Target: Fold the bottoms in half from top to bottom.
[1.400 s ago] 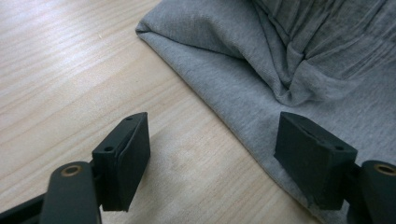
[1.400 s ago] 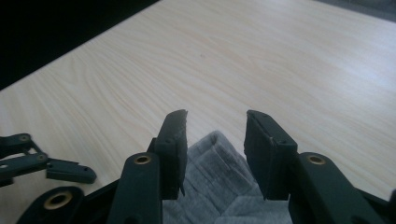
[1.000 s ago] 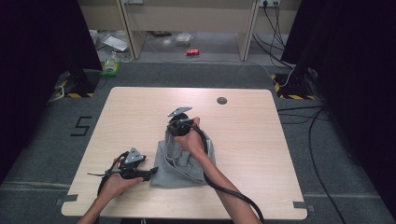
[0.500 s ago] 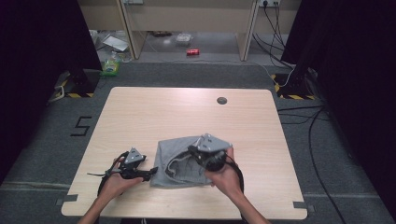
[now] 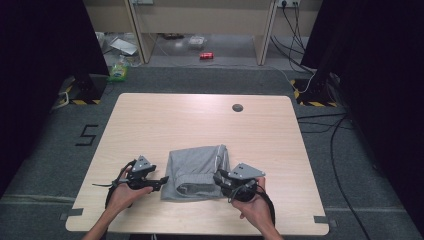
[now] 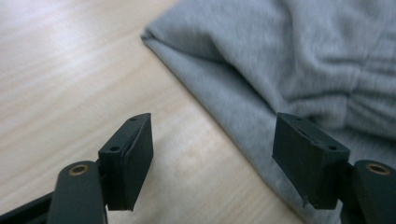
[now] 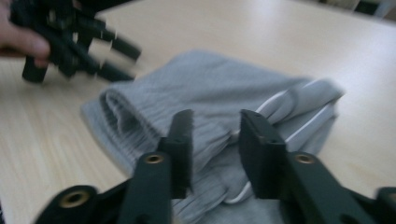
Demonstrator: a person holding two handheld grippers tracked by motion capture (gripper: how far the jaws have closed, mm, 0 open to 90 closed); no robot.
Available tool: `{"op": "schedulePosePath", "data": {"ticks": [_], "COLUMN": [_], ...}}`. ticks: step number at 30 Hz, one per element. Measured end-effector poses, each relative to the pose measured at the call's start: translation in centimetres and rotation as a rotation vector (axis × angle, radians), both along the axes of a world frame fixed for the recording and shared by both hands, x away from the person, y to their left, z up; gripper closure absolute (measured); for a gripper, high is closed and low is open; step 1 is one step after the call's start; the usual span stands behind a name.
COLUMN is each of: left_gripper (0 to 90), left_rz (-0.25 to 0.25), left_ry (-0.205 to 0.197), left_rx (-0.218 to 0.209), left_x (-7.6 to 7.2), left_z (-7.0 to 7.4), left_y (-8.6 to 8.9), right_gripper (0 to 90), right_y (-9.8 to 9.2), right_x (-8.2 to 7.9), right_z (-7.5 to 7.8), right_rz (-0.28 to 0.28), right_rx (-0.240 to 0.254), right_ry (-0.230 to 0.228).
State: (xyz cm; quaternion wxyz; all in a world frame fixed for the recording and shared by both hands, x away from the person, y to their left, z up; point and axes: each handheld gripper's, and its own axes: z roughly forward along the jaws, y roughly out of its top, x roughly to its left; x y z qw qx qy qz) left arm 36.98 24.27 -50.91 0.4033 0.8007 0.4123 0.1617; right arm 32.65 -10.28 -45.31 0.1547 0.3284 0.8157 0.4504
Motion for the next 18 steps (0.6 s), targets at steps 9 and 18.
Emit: {"op": "schedulePosePath", "data": {"ticks": [9,18], "left_gripper": [26.7,26.7], "left_rz": [0.009,-0.031], "left_ry": [-0.017,-0.025], "left_rx": [-0.045,-0.081], "left_x": [1.4,0.8], "left_z": [1.2,2.7], "left_y": [-2.0,-2.9], "right_gripper": [59.0,86.7], "right_y": [2.1,1.3], "right_x": [0.9,-0.3], "right_z": [-2.8,0.5], "right_rz": [0.019,0.085], "right_rx": [-0.136,-0.083], "right_ry": [0.040,-0.050]}}
